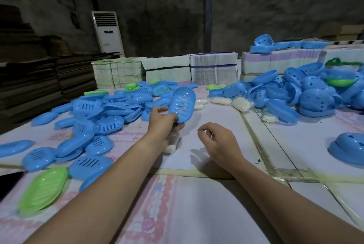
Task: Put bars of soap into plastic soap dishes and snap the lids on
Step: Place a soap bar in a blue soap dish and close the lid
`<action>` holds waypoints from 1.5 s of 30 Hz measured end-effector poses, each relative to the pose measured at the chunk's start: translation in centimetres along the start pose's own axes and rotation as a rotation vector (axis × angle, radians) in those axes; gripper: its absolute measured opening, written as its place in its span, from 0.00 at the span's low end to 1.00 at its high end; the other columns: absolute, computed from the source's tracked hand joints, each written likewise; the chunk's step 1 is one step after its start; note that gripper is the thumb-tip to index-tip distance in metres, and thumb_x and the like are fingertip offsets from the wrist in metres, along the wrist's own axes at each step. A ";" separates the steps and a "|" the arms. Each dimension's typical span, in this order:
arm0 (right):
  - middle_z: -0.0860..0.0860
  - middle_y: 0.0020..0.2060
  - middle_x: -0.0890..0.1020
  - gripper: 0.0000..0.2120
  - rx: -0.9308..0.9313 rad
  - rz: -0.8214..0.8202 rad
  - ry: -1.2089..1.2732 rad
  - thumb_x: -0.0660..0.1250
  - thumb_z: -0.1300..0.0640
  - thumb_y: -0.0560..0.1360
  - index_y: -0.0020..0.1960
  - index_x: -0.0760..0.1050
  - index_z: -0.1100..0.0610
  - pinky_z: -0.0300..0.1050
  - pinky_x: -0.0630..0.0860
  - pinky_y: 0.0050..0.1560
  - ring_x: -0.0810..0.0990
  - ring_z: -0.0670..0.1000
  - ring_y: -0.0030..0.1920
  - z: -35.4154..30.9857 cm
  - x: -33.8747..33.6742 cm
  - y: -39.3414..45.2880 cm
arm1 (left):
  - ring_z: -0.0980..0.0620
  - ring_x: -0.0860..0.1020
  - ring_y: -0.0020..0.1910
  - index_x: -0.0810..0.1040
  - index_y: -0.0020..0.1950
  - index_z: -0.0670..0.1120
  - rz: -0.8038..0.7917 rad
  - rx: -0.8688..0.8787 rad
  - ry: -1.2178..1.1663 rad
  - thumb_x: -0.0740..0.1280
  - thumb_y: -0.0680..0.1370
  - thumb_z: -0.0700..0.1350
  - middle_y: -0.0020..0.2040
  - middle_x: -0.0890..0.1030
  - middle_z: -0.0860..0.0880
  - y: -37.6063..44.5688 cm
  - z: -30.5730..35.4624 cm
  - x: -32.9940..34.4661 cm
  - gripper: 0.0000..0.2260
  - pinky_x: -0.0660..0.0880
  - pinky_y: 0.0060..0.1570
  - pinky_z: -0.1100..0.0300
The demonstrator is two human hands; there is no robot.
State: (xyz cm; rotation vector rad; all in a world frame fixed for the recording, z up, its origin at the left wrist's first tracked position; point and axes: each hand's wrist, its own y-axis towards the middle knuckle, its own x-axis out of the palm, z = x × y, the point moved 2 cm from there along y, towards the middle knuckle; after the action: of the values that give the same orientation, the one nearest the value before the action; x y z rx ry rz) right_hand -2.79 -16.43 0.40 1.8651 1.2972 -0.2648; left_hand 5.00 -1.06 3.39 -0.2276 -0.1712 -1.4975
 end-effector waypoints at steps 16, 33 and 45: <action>0.50 0.51 0.77 0.20 -0.021 -0.333 -0.368 0.58 0.43 0.79 0.70 0.67 0.45 0.49 0.71 0.52 0.73 0.55 0.55 -2.3 2.5 0.0 | 0.37 0.79 0.55 0.71 0.75 0.46 -0.243 -0.190 -0.734 0.62 0.80 0.41 0.62 0.78 0.38 -4.9 1.7 -2.9 0.21 0.83 0.38 0.53; 0.57 0.62 0.76 0.18 0.229 -0.552 -0.605 0.58 0.42 0.76 0.65 0.68 0.45 0.51 0.67 0.53 0.72 0.60 0.61 -4.8 6.6 3.1 | 0.47 0.75 0.49 0.71 0.75 0.52 -0.163 -0.103 -0.568 0.56 0.83 0.62 0.62 0.79 0.43 -3.5 1.5 -3.8 0.25 0.71 0.44 0.55; 0.40 0.37 0.70 0.27 0.275 -0.157 0.292 0.63 0.53 0.78 0.72 0.61 0.34 0.33 0.67 0.35 0.71 0.41 0.35 -2.8 -3.0 1.2 | 0.46 0.79 0.45 0.71 0.75 0.52 -0.299 -0.350 -0.415 0.55 0.85 0.59 0.60 0.81 0.41 -8.1 -3.2 1.8 0.22 0.75 0.43 0.55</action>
State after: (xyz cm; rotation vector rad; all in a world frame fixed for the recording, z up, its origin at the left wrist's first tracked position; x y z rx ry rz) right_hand -3.87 -16.63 4.55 2.0917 1.6806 -0.2721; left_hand -3.05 -4.12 1.10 -0.8261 -0.2835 -1.7590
